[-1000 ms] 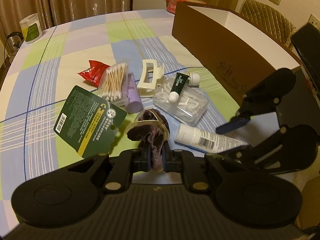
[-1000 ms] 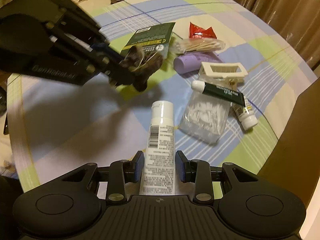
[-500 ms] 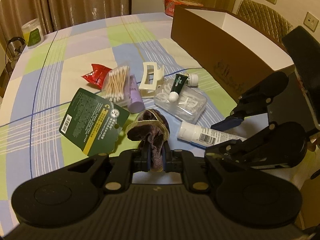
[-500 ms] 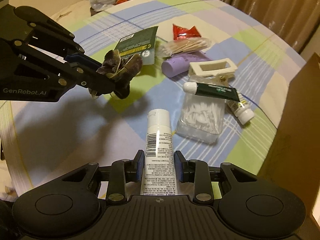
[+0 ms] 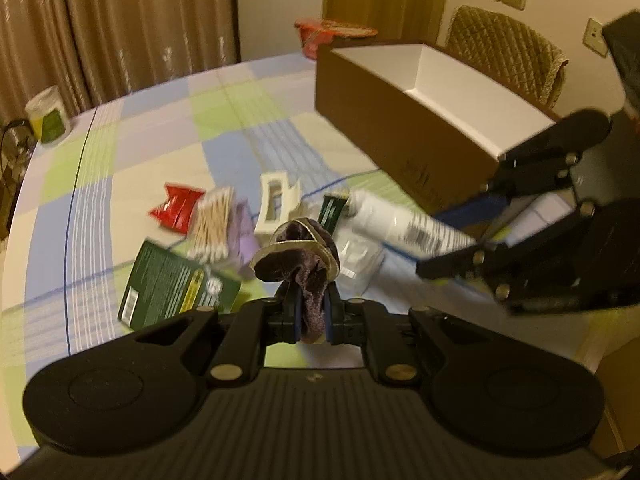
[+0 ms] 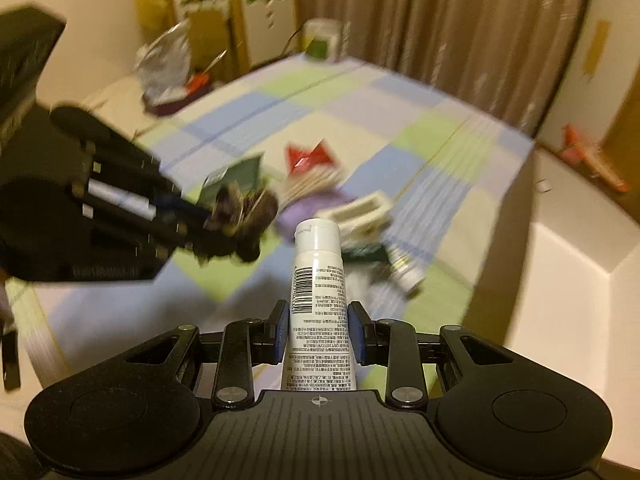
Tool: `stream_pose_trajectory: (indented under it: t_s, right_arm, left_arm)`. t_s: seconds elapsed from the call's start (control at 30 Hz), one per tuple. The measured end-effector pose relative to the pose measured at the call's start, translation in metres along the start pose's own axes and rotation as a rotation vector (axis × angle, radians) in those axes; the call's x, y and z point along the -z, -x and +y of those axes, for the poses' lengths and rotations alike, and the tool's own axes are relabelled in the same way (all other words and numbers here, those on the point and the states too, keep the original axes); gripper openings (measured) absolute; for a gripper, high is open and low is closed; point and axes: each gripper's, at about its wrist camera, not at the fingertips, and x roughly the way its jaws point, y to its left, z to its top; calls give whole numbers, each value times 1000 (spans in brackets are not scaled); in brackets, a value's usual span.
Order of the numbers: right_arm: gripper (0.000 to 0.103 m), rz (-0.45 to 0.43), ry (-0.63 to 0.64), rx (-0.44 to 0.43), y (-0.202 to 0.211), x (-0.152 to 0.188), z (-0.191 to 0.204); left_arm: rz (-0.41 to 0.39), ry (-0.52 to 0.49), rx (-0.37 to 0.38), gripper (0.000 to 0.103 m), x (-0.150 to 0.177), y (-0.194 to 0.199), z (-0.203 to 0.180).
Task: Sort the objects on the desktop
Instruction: 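Lift the scrunchie and white tube and carry both over the brown box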
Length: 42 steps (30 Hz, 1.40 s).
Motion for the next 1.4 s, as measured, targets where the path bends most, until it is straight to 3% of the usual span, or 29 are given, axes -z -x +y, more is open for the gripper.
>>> stream_pose_trajectory:
  t_s: [0.2, 0.67, 0.93, 1.4]
  right_arm:
    - [30, -91, -74, 63, 39, -16, -21]
    - [30, -192, -292, 302, 115, -6, -132]
    - [30, -180, -386, 325, 118, 7, -183]
    - [30, -72, -418, 260, 82, 31, -221]
  left_arm:
    - [-61, -90, 28, 8, -39, 5, -25]
    - [-207, -260, 128, 8, -149, -11, -106]
    - [-176, -247, 157, 8, -180, -49, -143]
    - [-70, -198, 128, 8, -183, -99, -164]
